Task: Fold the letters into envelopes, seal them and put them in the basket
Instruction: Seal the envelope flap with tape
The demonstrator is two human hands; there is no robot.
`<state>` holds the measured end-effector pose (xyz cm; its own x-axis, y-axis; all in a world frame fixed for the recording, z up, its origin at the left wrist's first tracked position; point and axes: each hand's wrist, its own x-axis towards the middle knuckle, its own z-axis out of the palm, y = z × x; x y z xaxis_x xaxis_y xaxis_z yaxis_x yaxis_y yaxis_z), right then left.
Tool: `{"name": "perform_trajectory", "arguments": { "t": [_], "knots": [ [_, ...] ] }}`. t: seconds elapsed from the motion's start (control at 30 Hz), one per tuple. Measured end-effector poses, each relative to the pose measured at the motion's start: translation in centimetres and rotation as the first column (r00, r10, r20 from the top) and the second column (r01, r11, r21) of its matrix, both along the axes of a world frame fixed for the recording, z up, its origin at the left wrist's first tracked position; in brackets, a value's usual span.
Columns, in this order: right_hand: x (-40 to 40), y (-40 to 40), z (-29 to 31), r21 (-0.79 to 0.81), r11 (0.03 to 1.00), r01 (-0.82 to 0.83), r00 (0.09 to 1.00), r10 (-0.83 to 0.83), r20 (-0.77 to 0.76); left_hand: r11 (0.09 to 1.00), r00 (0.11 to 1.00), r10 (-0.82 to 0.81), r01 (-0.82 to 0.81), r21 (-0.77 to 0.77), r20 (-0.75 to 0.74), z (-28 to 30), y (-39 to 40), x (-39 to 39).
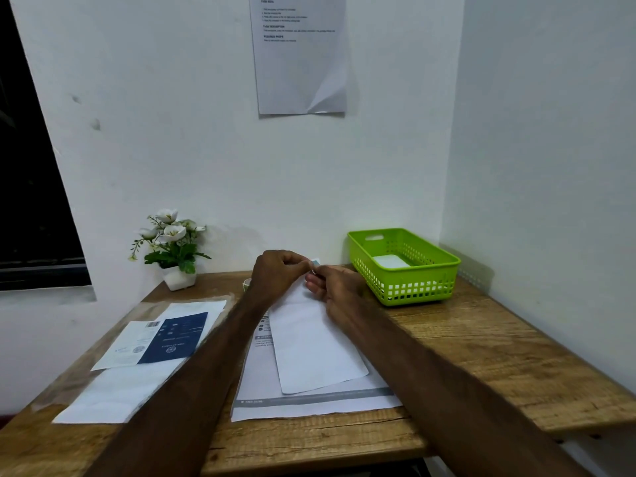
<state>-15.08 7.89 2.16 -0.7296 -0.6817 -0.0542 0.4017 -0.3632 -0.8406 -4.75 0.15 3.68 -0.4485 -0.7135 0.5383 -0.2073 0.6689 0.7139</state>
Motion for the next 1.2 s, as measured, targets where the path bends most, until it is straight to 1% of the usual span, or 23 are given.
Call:
{"name": "perform_trajectory", "arguments": {
  "t": [0.17,0.3,0.7,0.9,1.1,1.2],
  "knots": [
    [0.23,-0.16,-0.07,-0.016,1.0,-0.003,1.0,0.003,0.005,0.998,1.0,0.021,-0.022,-0.052,-0.012,-0.26,0.0,-0.23],
    [0.37,-0.26,-0.06,-0.004,1.0,0.028,1.0,-0.028,0.008,0.995,0.999,0.043,-0.046,-0.084,-0.034,-0.47,0.01,-0.43],
    [0.62,-0.38,-0.06,0.025,1.0,0.009,1.0,-0.01,0.022,0.99,0.998,0.05,-0.054,-0.13,-0.032,-0.9,-0.19,-0.43],
    [0.26,-0.37,0.04,0.037,0.999,-0.011,0.999,0.009,0.046,0.993,0.997,0.052,-0.057,-0.1,-0.05,-0.82,-0.38,-0.66],
    [0.3,-0.51,0.16,0.016,1.0,-0.008,0.996,0.007,0.091,0.992,0.997,0.057,-0.062,-0.111,-0.049,-0.67,-0.15,-0.65],
    [0.63,-0.53,0.15,-0.001,1.0,0.03,0.993,-0.03,0.112,0.992,0.997,0.054,-0.06,-0.115,-0.05,-0.67,-0.11,-0.67]
  ]
}}
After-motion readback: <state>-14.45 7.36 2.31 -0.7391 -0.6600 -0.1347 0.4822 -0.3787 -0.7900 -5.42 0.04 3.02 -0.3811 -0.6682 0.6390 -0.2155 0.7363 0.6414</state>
